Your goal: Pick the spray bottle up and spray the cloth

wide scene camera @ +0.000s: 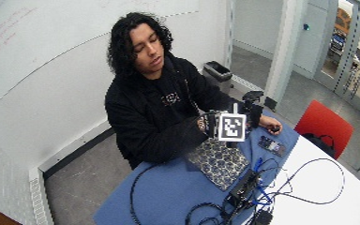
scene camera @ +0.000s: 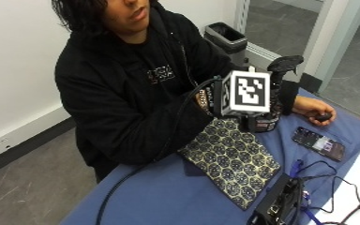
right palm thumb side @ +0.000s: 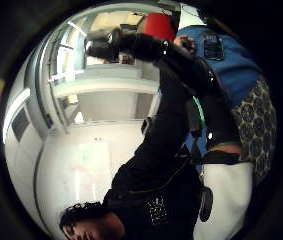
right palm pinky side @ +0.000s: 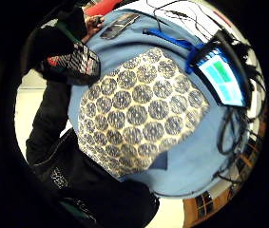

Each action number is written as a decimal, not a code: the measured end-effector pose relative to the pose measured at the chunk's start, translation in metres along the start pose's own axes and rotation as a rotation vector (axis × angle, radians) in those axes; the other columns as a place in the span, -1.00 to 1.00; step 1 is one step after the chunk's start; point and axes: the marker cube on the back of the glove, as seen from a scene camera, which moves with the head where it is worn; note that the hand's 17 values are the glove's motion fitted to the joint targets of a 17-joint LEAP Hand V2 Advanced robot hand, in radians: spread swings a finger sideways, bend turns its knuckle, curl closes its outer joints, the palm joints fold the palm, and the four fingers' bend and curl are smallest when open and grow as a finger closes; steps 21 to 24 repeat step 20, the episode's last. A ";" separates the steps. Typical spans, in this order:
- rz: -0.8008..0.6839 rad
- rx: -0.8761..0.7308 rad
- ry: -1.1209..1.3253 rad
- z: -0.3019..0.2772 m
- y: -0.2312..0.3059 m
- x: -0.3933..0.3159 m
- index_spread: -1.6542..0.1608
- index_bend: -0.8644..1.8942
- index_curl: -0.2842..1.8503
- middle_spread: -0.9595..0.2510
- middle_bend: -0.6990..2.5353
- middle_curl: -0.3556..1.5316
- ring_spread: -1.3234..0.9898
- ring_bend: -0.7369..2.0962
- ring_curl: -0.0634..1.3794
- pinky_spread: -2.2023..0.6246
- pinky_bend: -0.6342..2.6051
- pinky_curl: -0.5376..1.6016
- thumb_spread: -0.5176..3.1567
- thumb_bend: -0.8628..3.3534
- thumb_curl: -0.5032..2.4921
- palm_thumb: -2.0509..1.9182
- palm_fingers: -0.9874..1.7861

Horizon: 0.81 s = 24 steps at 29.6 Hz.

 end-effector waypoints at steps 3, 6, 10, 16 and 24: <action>-0.021 -0.018 0.160 -0.008 0.022 -0.015 0.48 -0.28 -0.39 0.69 -0.48 -0.23 0.19 -0.25 -0.43 0.66 -0.24 -0.10 -0.04 -0.60 -0.33 0.45 -0.04; -0.035 -0.011 0.261 -0.018 0.042 -0.026 0.46 -0.28 -0.40 0.69 -0.48 -0.24 0.20 -0.25 -0.44 0.66 -0.23 -0.10 -0.03 -0.60 -0.34 0.44 -0.05; -0.012 -0.043 0.361 -0.024 0.062 -0.032 0.44 -0.27 -0.41 0.68 -0.45 -0.24 0.21 -0.24 -0.43 0.68 -0.28 -0.12 -0.03 -0.60 -0.35 0.43 -0.07; -0.003 -0.057 0.436 -0.029 0.073 -0.033 0.42 -0.25 -0.41 0.68 -0.42 -0.23 0.22 -0.29 -0.46 0.70 -0.35 -0.15 -0.03 -0.60 -0.37 0.41 -0.10; 0.012 -0.066 0.433 -0.029 0.072 -0.031 0.42 -0.26 -0.42 0.68 -0.43 -0.24 0.22 -0.30 -0.47 0.70 -0.36 -0.16 -0.03 -0.60 -0.37 0.41 -0.09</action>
